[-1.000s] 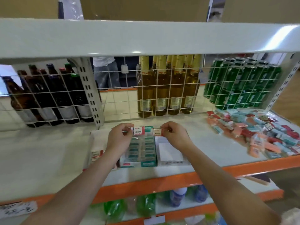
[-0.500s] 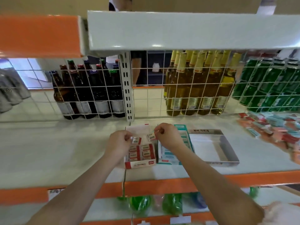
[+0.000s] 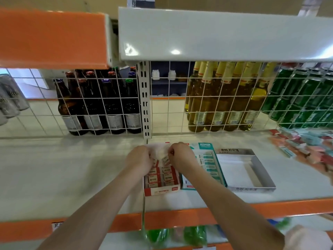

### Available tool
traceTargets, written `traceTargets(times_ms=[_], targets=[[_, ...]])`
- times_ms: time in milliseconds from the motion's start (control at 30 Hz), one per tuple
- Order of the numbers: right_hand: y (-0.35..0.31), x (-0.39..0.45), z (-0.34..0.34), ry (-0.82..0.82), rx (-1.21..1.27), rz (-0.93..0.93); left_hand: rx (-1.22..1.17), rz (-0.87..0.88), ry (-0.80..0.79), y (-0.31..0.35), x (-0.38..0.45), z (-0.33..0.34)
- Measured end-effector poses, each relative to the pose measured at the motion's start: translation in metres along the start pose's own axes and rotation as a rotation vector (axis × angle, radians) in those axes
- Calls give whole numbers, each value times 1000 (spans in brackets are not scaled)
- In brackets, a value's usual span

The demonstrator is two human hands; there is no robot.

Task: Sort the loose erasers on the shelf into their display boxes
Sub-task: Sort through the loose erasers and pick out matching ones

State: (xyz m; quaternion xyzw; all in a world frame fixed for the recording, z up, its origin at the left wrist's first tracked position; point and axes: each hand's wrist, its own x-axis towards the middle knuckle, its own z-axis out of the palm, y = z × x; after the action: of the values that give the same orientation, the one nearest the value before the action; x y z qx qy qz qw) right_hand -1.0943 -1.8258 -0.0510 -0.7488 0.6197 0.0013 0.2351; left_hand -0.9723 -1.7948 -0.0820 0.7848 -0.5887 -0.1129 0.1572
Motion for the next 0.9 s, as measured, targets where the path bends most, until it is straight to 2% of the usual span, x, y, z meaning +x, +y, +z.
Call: traceTargets(times_ms=[133,267,400,567,900], targets=[[-3,10,4,27,-9,20,50,-49,12,-2,7,-1],[-11,19,4,-70,-61,43,114,-68,31,-2,11,-3],[-7,21,10,23,-110,-2,145,-60,35,-2,14,-1],[9,20,25,142,-134,-66,99,6,-49,-8,21,2],[22,20,13,217,84,-115,19,214,-148,-2,17,3]])
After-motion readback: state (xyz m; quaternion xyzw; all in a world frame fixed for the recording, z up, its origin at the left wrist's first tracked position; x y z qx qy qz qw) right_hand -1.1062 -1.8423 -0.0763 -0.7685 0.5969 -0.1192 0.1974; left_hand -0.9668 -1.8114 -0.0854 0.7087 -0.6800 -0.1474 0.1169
